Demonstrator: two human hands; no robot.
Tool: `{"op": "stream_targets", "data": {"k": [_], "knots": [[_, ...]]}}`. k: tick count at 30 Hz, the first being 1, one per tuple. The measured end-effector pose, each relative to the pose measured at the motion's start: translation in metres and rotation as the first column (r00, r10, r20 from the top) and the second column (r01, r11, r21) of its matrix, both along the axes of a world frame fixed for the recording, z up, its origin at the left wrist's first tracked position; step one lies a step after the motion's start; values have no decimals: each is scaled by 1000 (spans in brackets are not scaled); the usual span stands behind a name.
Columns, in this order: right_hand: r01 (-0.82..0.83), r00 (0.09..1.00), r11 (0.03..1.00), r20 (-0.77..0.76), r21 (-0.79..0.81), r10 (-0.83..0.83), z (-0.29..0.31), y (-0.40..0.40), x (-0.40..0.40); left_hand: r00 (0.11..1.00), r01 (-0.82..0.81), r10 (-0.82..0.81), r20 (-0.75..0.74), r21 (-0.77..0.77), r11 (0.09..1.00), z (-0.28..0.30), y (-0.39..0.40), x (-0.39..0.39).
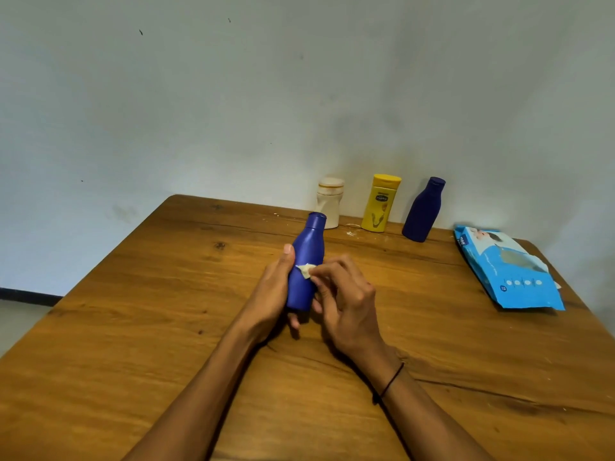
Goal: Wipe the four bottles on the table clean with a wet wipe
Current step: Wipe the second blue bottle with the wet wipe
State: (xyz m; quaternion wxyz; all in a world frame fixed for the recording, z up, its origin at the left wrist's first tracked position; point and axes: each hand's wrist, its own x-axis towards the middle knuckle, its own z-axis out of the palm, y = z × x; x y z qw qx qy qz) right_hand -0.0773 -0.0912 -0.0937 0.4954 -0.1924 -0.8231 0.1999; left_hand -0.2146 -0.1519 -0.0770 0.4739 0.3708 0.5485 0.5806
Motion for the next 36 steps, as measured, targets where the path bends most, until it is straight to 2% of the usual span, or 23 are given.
{"op": "stream_targets", "data": {"k": [5, 9, 14, 17, 20, 23, 25, 28, 32, 36], "knots": [[-171, 978, 981, 132, 85, 159, 4, -2, 3, 973, -231, 232, -15, 38, 972, -3, 3, -6], [-249, 954, 946, 222, 207, 202, 2, -8, 3, 958, -278, 275, 81, 30, 960, 1, 2, -8], [-177, 978, 924, 170, 340, 124, 0, -9, 6, 988, -151, 150, 39, 28, 988, 3, -1, -4], [-159, 985, 935, 115, 316, 129, -4, -7, 7, 1000, 28, -28, -13, 26, 999, -1, 0, -1], [-145, 987, 949, 106, 279, 120, -8, -9, 4, 986, 165, -165, 38, 11, 986, -1, 2, 1], [-65, 998, 973, 25, 221, 61, -9, -10, 2, 980, 195, -195, 47, -2, 981, -1, 0, 2], [7, 998, 986, -57, 164, 2, -7, -7, 2, 981, 195, -195, -8, -2, 981, -2, -1, 4], [99, 987, 987, -137, 129, -81, -6, 2, 4, 973, 213, -204, -106, 83, 973, -2, 1, 7], [146, 981, 983, -141, 108, -130, -7, 6, 4, 949, 274, -256, -185, 79, 959, -7, 0, 7], [152, 982, 980, -134, 128, -134, -6, 2, 4, 942, 296, -287, -173, 28, 955, -4, -1, 5]]}}
